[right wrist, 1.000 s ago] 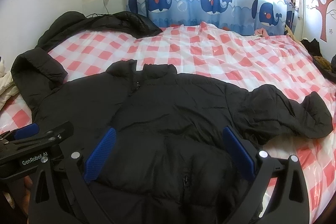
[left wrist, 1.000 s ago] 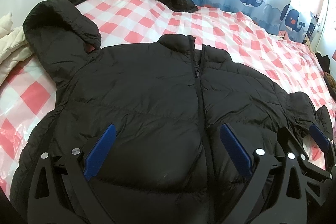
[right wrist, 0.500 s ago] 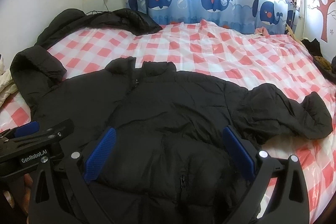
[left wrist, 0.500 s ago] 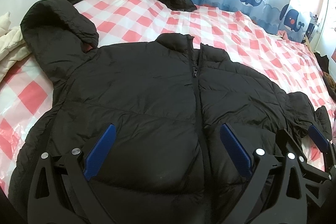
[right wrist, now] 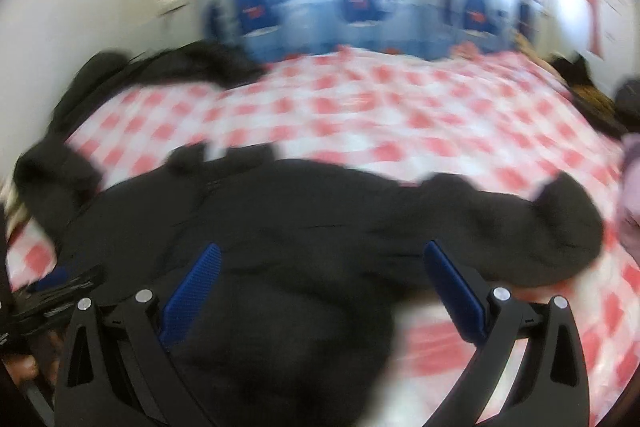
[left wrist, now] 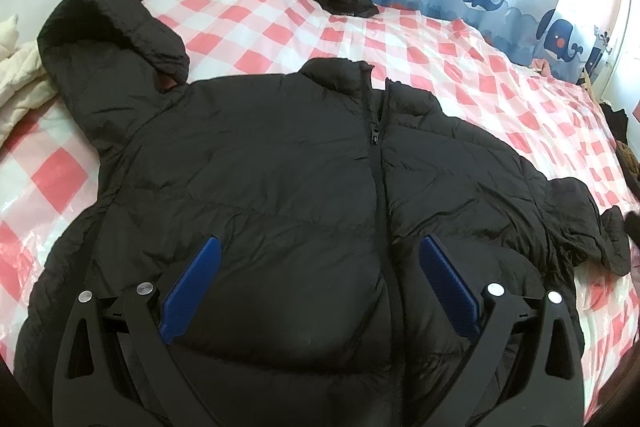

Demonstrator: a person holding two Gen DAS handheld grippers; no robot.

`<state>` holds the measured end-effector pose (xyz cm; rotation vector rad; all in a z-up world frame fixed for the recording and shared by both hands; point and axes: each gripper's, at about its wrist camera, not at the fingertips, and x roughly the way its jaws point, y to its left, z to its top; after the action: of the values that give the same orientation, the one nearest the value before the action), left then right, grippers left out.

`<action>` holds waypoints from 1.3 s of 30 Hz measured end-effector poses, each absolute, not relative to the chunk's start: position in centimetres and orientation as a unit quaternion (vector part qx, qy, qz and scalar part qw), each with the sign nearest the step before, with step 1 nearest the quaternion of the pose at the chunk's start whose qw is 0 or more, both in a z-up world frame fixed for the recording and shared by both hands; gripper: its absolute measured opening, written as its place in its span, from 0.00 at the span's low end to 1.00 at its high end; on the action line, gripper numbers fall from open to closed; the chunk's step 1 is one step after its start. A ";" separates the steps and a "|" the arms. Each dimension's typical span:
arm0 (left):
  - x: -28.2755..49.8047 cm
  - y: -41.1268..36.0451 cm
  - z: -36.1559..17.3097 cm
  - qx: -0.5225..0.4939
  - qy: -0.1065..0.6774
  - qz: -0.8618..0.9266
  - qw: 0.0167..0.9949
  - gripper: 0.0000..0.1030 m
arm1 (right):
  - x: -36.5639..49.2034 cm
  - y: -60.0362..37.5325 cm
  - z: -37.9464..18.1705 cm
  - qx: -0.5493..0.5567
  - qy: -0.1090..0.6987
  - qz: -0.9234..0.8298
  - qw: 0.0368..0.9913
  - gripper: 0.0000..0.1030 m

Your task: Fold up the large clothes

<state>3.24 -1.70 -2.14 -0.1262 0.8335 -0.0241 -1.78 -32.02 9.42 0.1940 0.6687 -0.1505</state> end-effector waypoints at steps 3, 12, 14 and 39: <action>3.3 -1.7 -2.2 -0.063 0.405 -0.013 0.912 0.93 | -2.9 -40.4 8.6 0.117 0.360 -0.133 0.916 0.95; 3.8 -1.6 -3.0 -0.068 0.419 -0.009 0.905 0.93 | -8.1 -63.7 -0.6 0.488 0.370 -0.136 0.779 0.95; 3.8 -1.6 -3.1 -0.069 0.420 -0.008 0.905 0.93 | -6.9 -65.8 -2.0 0.501 0.372 -0.133 0.770 0.95; 4.2 -0.2 -3.2 -0.157 0.379 -0.017 0.912 0.93 | 1.9 -78.6 11.8 0.393 0.213 -0.151 0.882 0.08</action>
<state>4.23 -0.17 -3.22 -0.3242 0.7821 -0.0342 1.89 -78.58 11.75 0.8195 0.4428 -0.3151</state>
